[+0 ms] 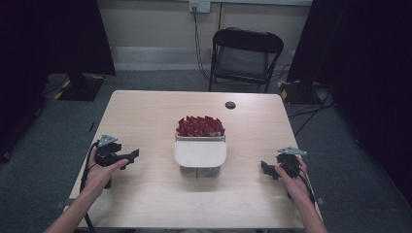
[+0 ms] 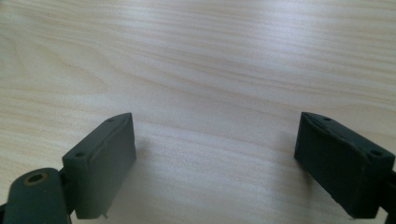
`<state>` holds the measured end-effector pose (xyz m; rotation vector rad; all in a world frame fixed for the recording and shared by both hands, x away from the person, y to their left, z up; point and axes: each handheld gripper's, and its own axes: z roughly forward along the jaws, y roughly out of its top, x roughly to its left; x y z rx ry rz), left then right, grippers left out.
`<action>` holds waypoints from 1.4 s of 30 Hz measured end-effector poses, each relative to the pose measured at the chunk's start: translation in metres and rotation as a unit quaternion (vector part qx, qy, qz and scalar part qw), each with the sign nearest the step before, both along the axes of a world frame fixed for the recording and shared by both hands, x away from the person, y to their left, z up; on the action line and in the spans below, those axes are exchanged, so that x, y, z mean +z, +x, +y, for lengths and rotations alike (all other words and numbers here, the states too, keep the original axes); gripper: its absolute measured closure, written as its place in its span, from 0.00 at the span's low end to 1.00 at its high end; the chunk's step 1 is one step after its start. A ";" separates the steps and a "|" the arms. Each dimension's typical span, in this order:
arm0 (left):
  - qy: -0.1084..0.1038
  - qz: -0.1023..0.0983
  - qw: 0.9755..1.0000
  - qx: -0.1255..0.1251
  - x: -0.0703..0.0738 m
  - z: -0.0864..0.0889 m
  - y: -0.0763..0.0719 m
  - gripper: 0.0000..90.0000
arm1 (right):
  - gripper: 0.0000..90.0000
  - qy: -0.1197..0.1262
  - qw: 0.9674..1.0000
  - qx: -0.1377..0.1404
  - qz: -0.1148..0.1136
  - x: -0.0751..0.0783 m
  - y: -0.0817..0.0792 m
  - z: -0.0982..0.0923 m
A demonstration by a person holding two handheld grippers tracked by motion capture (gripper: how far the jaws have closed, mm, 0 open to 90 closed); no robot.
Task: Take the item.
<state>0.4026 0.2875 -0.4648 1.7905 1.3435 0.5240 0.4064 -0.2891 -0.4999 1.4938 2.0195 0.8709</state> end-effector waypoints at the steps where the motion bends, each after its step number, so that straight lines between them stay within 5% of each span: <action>1: -0.009 -0.006 1.000 -0.006 0.001 -0.003 0.000 0.21 | 0.13 0.000 1.000 0.000 0.000 0.000 0.000 0.000; 6: -0.002 -0.013 0.999 -0.033 0.005 -0.015 -0.002 0.21 | 0.13 0.000 1.000 0.000 0.000 0.000 0.000 0.000; 12: -0.036 -0.023 0.999 -0.030 0.016 -0.022 0.001 0.22 | 0.13 0.000 1.000 0.000 0.000 0.000 0.000 0.000; 19: -0.046 -0.037 0.997 -0.040 0.024 -0.035 0.004 0.24 | 0.13 0.000 1.000 0.000 0.000 0.000 0.000 0.000; 30: -0.054 -0.071 0.993 -0.079 0.037 -0.056 0.002 0.24 | 0.13 0.000 1.000 0.000 0.000 0.000 0.000 0.000; 42: -0.071 -0.081 0.989 -0.098 0.052 -0.067 0.003 0.21 | 0.13 0.000 1.000 0.000 0.000 0.000 0.000 0.000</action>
